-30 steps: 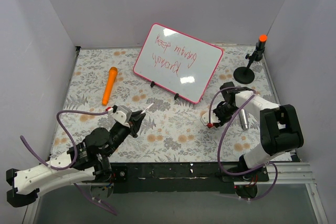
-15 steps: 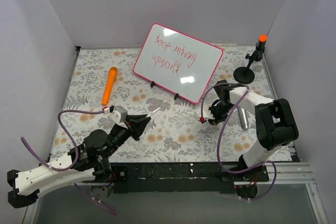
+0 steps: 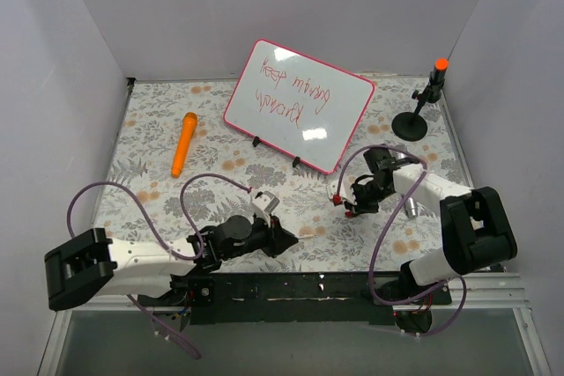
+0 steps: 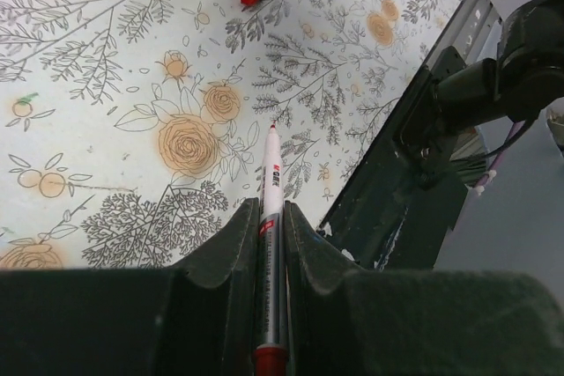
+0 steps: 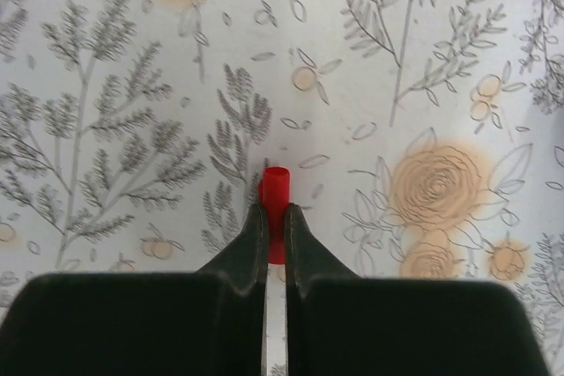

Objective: Write a sentence on the whiteboard
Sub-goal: Open the pen cap at the center of the board, then insert the whiteboard marker without the cap into the pen cap.

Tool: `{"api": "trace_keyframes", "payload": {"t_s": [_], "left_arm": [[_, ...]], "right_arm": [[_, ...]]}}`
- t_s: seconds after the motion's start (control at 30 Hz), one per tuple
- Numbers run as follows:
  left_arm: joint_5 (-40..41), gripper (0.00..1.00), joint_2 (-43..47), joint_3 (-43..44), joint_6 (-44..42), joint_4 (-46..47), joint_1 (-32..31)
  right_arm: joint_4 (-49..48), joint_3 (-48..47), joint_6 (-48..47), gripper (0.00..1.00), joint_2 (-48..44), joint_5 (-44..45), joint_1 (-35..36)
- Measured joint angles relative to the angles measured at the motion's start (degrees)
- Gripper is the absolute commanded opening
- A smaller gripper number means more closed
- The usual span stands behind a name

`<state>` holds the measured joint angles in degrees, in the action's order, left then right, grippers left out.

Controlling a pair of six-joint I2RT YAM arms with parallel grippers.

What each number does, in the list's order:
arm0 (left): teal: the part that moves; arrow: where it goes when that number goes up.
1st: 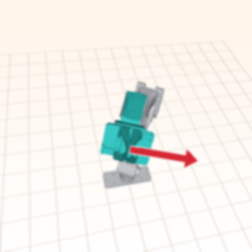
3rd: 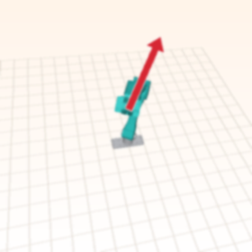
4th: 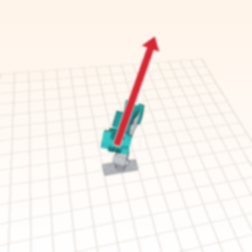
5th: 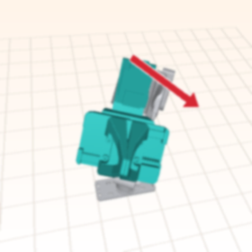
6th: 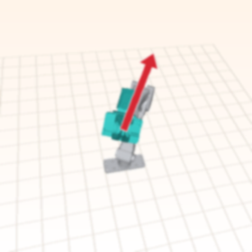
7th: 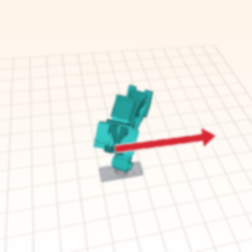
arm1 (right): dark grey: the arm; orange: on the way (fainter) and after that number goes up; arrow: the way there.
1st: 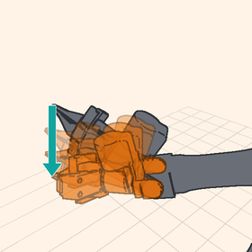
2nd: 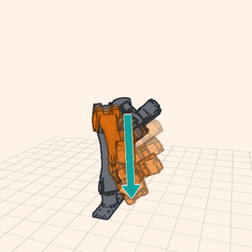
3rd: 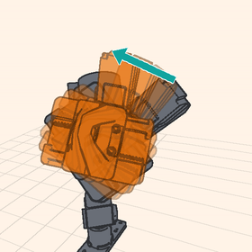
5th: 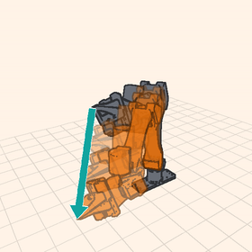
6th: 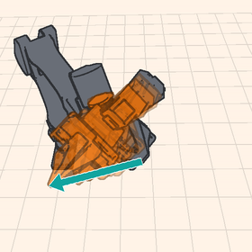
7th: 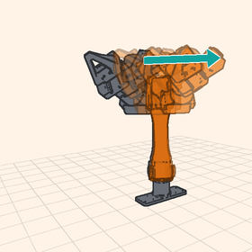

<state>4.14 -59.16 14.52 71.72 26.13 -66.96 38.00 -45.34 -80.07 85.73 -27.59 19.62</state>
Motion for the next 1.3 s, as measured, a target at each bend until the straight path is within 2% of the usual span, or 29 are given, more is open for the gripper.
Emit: {"api": "trace_keyframes", "payload": {"t_s": [0.23,0.6,1.3], "left_arm": [[-4.04,0.0,-12.33,1.36,3.76,12.0,1.75],[-8.44,0.0,-21.73,1.36,7.5,26.08,3.85],[-9.29,0.0,-31.06,2.25,9.11,34.67,5.75]], "right_arm": [[-2.49,7.98,2.14,0.01,-7.69,-7.43,0.46],[-4.17,9.57,1.99,0.01,-8.44,-12.2,0.66],[-3.96,9.57,-0.24,0.01,-7.96,-16.13,1.16]]}}
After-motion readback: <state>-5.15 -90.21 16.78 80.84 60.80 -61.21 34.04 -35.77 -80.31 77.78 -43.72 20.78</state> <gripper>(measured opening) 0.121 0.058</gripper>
